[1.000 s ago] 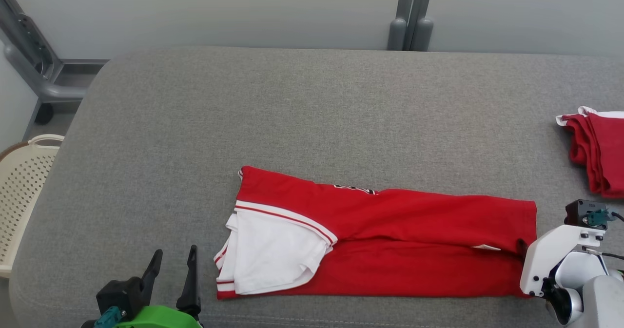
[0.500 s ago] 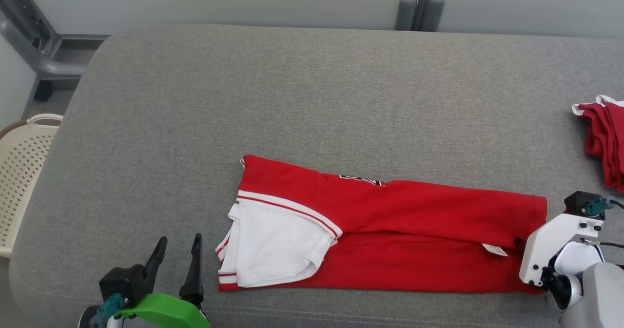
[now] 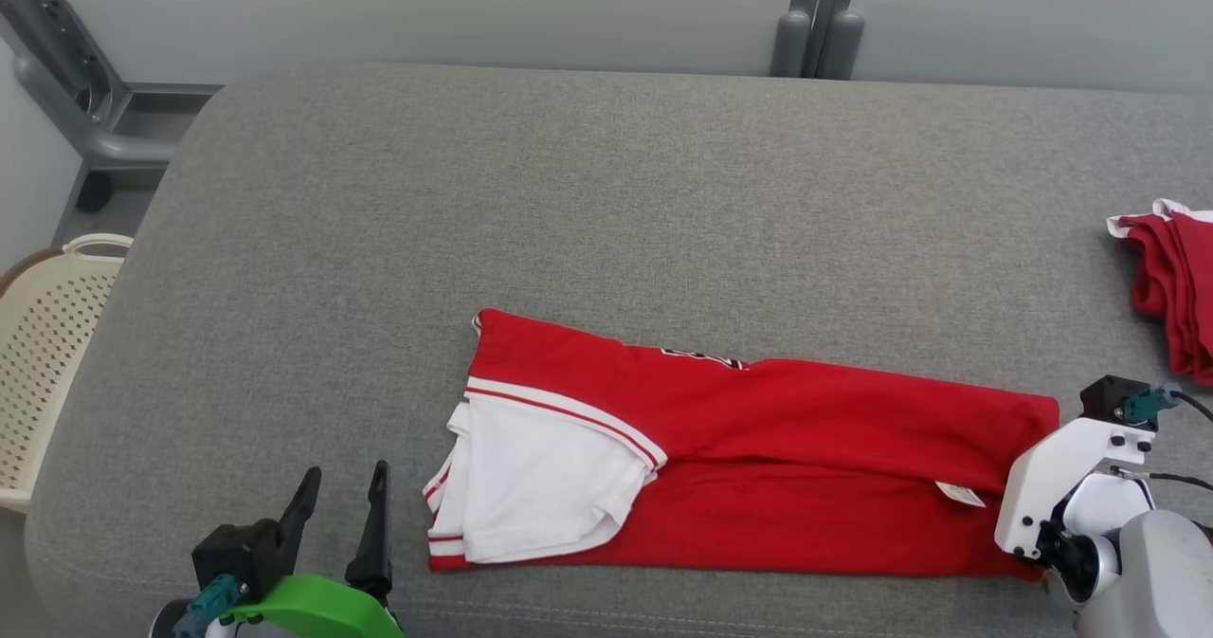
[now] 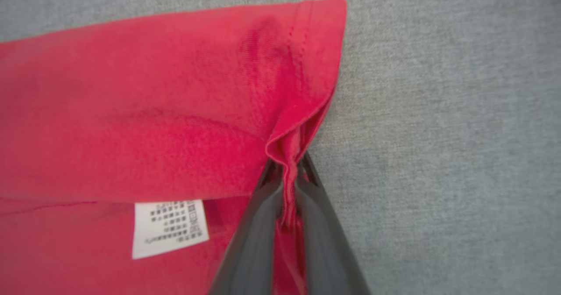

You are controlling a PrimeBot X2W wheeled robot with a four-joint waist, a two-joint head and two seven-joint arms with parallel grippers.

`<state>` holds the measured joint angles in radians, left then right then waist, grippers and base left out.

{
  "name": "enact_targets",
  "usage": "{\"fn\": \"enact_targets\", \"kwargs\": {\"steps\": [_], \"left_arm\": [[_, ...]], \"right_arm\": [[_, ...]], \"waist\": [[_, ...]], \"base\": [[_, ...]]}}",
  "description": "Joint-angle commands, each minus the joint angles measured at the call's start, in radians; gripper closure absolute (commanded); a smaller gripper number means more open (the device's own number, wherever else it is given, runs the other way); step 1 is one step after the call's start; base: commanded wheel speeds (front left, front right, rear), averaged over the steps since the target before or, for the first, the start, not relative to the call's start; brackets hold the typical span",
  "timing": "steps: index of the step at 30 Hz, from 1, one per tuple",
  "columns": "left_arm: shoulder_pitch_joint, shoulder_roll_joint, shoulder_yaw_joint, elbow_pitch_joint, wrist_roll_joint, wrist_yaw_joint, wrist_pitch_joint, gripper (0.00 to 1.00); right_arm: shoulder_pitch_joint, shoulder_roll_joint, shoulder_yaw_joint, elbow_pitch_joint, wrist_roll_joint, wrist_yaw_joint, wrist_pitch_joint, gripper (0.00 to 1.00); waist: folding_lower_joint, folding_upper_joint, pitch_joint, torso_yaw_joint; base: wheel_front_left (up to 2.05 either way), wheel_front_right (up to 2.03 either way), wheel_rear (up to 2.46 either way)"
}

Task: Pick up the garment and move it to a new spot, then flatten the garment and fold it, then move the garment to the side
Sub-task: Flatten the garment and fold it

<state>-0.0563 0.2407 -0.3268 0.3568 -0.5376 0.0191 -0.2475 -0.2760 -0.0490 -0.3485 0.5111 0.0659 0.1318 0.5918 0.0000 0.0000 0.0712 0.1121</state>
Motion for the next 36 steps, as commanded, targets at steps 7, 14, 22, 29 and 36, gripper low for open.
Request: {"fn": "enact_targets", "kwargs": {"steps": [7, 14, 22, 29, 36], "left_arm": [[0.019, 0.007, -0.005, 0.009, -0.006, -0.001, -0.007, 0.0], [0.045, 0.012, 0.0, 0.004, -0.013, 0.009, -0.01, 0.0], [0.048, 0.01, 0.001, -0.012, -0.018, 0.017, -0.009, 0.0], [0.039, 0.007, -0.005, -0.005, -0.021, 0.012, -0.01, 0.0], [0.048, 0.002, -0.01, -0.016, -0.022, 0.026, -0.004, 0.0]], "right_arm": [[-0.002, -0.006, -0.045, -0.009, -0.036, -0.002, -0.018, 1.0], [0.039, -0.005, -0.152, -0.145, -0.103, -0.002, 0.004, 1.0], [0.074, -0.011, -0.245, -0.341, -0.127, -0.002, 0.079, 1.0], [0.093, -0.011, -0.254, -0.456, -0.128, -0.002, 0.146, 1.0], [0.123, -0.006, -0.113, -0.516, -0.06, -0.002, 0.206, 1.0]], "waist": [[0.0, 0.0, -0.033, -0.005], [0.0, 0.0, -0.065, -0.022], [0.0, 0.0, -0.072, -0.041], [0.0, 0.0, -0.078, -0.044], [0.0, 0.0, -0.09, -0.042]], "base": [[0.0, 0.0, 0.0], [0.0, 0.0, 0.0], [0.0, 0.0, 0.0], [0.0, 0.0, 0.0], [0.0, 0.0, 0.0]]}}
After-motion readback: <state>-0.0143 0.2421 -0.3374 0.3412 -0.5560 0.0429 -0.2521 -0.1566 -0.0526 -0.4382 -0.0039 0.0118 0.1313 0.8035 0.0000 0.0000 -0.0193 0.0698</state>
